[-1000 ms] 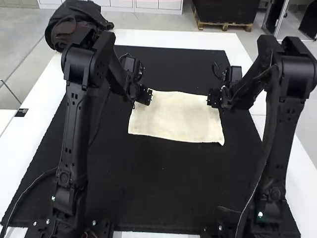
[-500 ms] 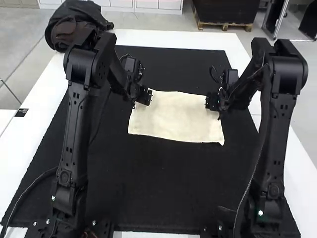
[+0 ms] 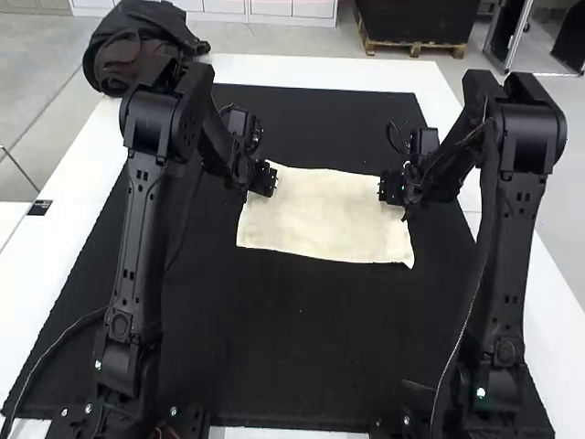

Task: Fold the towel.

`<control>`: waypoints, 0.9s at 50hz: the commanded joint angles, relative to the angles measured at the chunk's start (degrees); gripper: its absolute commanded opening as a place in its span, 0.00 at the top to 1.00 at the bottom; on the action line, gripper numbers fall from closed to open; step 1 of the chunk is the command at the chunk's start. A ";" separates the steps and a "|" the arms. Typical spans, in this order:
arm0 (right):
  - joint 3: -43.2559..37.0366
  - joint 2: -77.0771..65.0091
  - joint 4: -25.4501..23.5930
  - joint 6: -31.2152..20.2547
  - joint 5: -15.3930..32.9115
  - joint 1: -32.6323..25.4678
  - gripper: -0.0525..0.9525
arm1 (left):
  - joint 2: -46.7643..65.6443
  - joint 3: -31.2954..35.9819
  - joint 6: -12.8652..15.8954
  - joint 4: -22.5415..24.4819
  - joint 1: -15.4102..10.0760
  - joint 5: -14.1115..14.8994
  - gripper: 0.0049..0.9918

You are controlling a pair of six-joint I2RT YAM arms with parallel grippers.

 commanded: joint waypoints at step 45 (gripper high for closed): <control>-1.77 -6.02 -2.18 0.76 -10.87 -6.33 0.97 | -1.43 1.24 0.00 -1.58 1.57 -2.04 0.98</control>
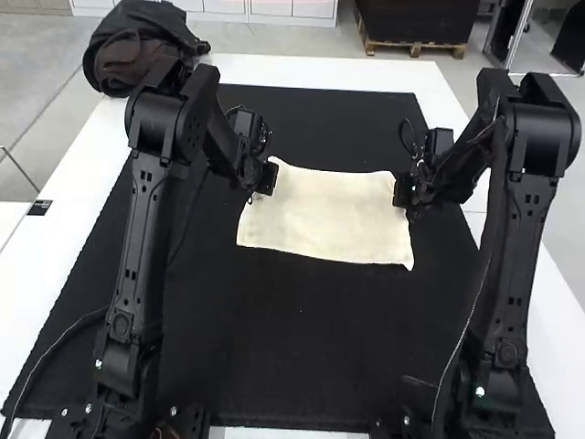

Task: Fold the towel.

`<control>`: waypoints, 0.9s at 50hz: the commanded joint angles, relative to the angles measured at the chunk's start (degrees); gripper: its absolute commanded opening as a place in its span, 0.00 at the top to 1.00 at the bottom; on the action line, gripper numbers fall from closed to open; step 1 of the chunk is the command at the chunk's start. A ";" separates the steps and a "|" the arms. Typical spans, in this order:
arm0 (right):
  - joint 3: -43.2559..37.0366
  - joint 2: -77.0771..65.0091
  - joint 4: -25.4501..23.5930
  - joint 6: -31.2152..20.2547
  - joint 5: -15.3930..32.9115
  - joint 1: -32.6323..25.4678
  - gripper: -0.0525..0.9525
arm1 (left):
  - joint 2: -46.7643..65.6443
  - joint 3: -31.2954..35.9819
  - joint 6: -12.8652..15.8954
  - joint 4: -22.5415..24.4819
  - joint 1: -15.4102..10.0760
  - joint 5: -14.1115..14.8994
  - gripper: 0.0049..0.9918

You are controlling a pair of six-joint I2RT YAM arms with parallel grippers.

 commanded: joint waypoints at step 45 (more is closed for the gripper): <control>-10.24 -17.54 -4.48 1.16 -5.22 -2.02 0.97 | -17.29 -10.81 0.00 -6.75 3.74 -2.59 0.98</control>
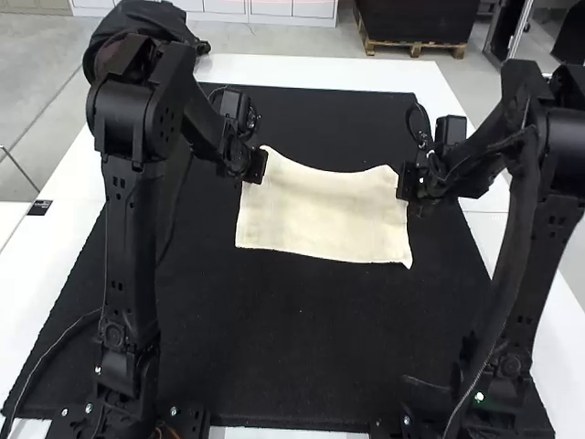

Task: Fold the towel.

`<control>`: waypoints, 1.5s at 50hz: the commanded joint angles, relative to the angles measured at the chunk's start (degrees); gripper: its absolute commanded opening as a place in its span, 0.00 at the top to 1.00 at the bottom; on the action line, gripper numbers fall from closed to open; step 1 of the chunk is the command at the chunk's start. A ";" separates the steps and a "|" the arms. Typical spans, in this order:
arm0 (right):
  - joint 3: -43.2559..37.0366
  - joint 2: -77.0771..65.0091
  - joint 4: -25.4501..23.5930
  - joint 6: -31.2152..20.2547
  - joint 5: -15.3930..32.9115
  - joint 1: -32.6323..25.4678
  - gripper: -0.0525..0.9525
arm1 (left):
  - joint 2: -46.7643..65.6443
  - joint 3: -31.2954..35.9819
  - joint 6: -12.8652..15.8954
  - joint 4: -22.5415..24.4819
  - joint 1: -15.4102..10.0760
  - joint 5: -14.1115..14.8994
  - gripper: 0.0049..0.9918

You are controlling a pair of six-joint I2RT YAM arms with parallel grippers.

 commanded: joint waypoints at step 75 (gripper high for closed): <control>-14.99 -15.57 -10.63 -3.63 -4.61 -7.25 0.97 | -16.56 -21.98 -1.49 -2.74 -0.47 -1.90 0.98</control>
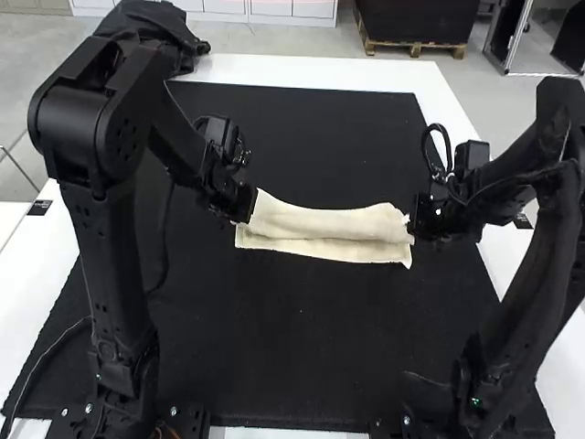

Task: Fold the towel.

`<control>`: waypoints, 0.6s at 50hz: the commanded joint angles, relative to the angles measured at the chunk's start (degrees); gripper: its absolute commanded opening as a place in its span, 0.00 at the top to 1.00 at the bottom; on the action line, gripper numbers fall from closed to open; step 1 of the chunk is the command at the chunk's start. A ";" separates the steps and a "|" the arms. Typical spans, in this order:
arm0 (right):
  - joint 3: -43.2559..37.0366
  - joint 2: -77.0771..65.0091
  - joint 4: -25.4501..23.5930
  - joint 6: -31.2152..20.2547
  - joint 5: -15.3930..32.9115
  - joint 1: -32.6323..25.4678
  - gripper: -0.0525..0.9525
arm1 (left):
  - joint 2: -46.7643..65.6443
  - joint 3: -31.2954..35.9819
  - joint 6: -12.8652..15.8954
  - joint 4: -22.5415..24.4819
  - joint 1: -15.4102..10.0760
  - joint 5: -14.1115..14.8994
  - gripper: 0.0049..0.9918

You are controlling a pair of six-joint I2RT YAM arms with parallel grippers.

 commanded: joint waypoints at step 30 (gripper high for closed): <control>-4.08 -1.37 5.24 -2.36 7.39 -2.60 0.67 | -0.53 -8.86 -4.99 11.44 -0.30 -6.19 0.56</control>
